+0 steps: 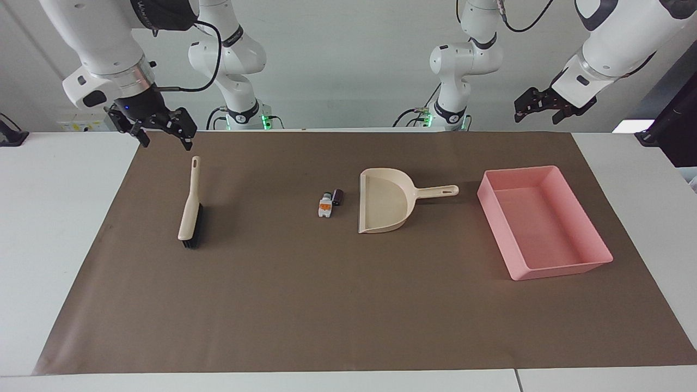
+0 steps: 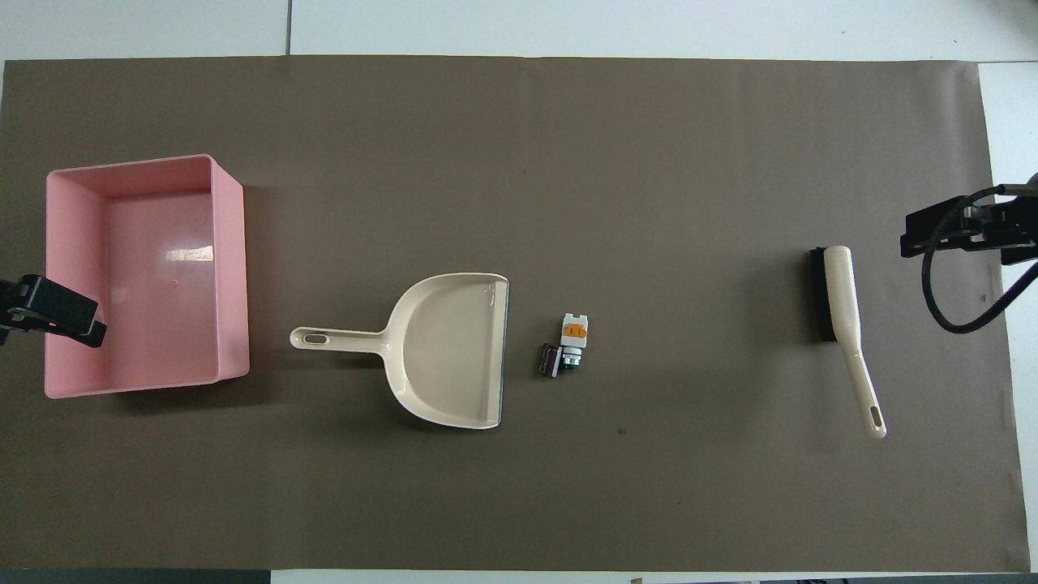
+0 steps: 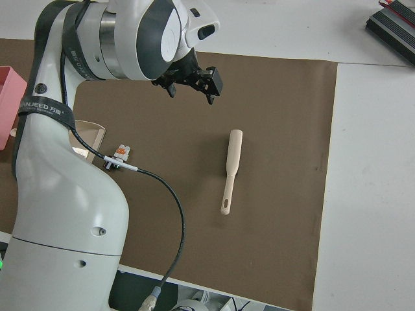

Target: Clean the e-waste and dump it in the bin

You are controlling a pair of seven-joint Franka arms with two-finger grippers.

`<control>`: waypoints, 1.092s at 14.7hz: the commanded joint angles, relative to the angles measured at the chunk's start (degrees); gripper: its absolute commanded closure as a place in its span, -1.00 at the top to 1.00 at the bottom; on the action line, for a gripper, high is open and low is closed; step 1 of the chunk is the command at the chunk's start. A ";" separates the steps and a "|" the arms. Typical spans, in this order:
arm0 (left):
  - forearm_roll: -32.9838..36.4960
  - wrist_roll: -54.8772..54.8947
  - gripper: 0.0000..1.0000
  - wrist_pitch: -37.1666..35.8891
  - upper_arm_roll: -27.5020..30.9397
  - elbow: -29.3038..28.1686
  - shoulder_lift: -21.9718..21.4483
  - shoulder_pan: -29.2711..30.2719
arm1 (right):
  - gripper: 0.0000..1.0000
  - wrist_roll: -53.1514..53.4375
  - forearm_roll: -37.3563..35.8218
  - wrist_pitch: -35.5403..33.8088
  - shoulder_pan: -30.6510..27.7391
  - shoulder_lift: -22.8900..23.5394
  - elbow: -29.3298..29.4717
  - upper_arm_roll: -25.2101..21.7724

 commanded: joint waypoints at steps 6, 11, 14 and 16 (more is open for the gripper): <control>1.19 0.73 0.98 10.20 -0.14 -1.83 -0.93 0.40 | 1.00 0.30 -0.20 0.77 -0.46 -0.18 -0.40 0.35; 2.68 0.65 0.98 16.12 -0.23 -2.19 -0.93 0.31 | 1.00 0.74 0.24 0.94 -0.11 -0.18 -0.75 0.35; 2.77 0.73 0.98 17.26 -0.23 -2.37 -0.93 0.31 | 1.00 0.30 0.16 0.77 0.15 -0.53 -0.67 0.44; 2.77 0.73 0.98 17.80 -0.32 -2.72 -1.02 0.31 | 1.00 0.12 0.16 1.03 0.15 -1.23 -1.36 0.53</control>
